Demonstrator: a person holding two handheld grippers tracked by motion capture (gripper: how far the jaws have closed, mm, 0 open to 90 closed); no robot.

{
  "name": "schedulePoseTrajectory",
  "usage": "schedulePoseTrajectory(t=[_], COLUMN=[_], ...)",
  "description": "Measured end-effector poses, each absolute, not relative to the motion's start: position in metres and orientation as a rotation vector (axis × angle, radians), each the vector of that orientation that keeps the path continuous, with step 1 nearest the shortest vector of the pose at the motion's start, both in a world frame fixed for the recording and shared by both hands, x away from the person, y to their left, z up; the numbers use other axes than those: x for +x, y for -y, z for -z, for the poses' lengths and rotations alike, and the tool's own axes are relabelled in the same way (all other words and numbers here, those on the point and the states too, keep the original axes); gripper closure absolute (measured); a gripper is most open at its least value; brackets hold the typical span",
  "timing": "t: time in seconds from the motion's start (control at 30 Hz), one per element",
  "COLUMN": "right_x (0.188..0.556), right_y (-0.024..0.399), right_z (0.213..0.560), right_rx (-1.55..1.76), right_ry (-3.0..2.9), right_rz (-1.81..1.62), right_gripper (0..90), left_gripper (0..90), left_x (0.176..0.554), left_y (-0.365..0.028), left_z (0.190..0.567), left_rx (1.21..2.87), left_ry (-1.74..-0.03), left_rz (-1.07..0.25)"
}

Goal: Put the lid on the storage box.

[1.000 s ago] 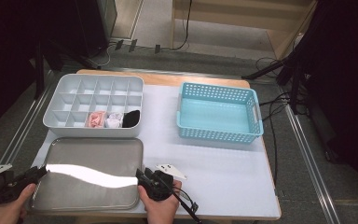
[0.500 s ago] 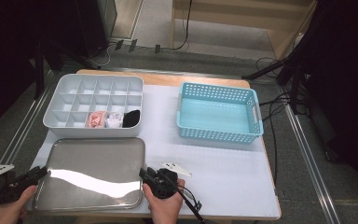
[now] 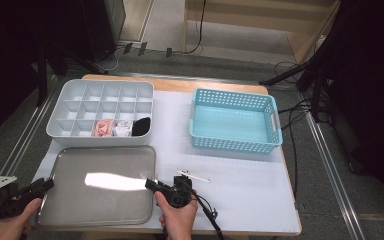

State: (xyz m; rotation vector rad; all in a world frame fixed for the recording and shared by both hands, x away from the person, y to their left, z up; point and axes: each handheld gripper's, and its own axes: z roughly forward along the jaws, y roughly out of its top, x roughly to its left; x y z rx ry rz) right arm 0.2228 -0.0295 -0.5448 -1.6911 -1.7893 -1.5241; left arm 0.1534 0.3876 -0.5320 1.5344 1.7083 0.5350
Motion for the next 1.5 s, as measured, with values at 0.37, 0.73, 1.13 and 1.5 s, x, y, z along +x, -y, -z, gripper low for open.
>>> schedulePoseTrajectory(t=[0.37,0.73,1.13,1.5], right_x=[0.221,0.217,0.214,0.212], right_y=[0.033,0.035,0.033,0.034], right_z=[0.543,0.541,0.540,0.522], right_rx=[-1.539,-1.424,-1.455,-1.505], right_ry=[1.938,2.020,2.069,2.082], right_rz=[1.641,1.724,1.729,1.749], right_gripper=[69.6,69.5,67.5,67.9], left_gripper=[43.8,36.3,62.5,66.4], left_x=[0.156,0.158,0.150,0.146], left_y=[-0.385,-0.390,-0.408,-0.406], left_z=[0.533,0.534,0.527,0.511], left_rx=[1.582,1.540,1.370,1.343], left_ry=[-1.643,-1.618,-1.616,-1.527], left_rz=[-0.502,-0.420,-0.360,-0.419])
